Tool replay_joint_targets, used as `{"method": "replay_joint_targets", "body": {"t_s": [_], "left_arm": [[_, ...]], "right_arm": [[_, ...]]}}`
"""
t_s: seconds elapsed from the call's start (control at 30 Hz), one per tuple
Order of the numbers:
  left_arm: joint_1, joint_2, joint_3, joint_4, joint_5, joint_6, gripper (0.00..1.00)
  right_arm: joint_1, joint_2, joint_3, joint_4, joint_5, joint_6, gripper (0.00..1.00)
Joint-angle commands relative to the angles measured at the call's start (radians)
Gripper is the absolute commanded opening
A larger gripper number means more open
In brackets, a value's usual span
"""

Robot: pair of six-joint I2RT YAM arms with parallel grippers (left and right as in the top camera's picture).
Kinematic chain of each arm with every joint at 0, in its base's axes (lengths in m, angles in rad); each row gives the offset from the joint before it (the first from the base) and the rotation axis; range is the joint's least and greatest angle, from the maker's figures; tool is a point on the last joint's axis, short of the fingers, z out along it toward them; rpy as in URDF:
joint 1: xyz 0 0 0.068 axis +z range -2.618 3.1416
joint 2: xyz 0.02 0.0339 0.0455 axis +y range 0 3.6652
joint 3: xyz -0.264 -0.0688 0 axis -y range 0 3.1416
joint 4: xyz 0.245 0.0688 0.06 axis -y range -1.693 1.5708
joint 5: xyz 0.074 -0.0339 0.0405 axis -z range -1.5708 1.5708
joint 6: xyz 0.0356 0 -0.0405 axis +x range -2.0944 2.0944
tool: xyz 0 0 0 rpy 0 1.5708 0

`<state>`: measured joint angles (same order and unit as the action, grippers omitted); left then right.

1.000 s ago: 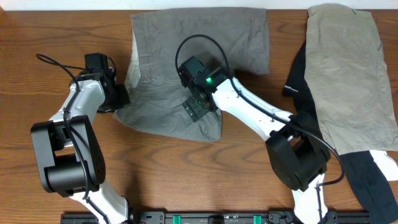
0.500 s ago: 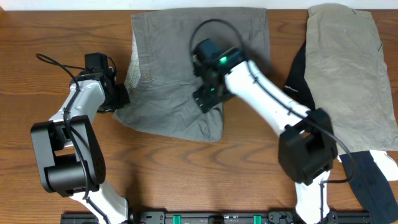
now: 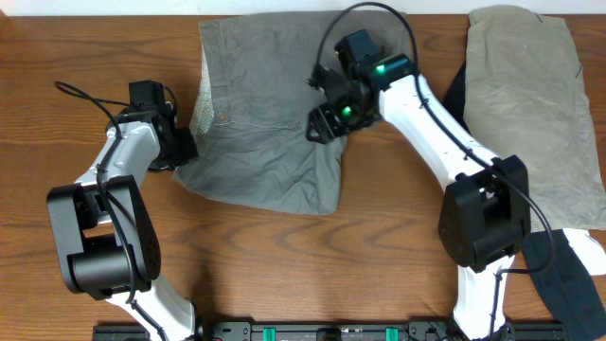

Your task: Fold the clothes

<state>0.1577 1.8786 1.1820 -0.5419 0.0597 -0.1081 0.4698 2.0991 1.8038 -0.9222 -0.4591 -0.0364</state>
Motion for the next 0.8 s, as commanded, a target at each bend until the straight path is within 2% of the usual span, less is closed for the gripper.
{"method": "replay_joint_targets", "body": {"t_s": [0.0, 0.2, 0.4, 0.57, 0.77], "left_arm": [[0.0, 0.007, -0.008, -0.002, -0.008, -0.006, 0.06], [0.0, 0.007, -0.008, -0.002, -0.008, -0.006, 0.06], [0.0, 0.007, -0.008, -0.002, -0.008, -0.006, 0.06], [0.0, 0.007, -0.008, -0.002, -0.008, -0.006, 0.06], [0.0, 0.007, -0.008, -0.002, -0.008, -0.006, 0.06]], "right_arm": [[0.083, 0.003, 0.013, 0.064, -0.041, -0.024, 0.6], [0.204, 0.098, 0.013, 0.146, -0.007, -0.016, 0.64], [0.222, 0.135, 0.019, 0.136, -0.001, -0.017, 0.71], [0.176, 0.104, 0.116, 0.013, -0.002, -0.024, 0.72], [0.125, 0.001, 0.247, -0.157, -0.024, -0.036, 0.8]]}}
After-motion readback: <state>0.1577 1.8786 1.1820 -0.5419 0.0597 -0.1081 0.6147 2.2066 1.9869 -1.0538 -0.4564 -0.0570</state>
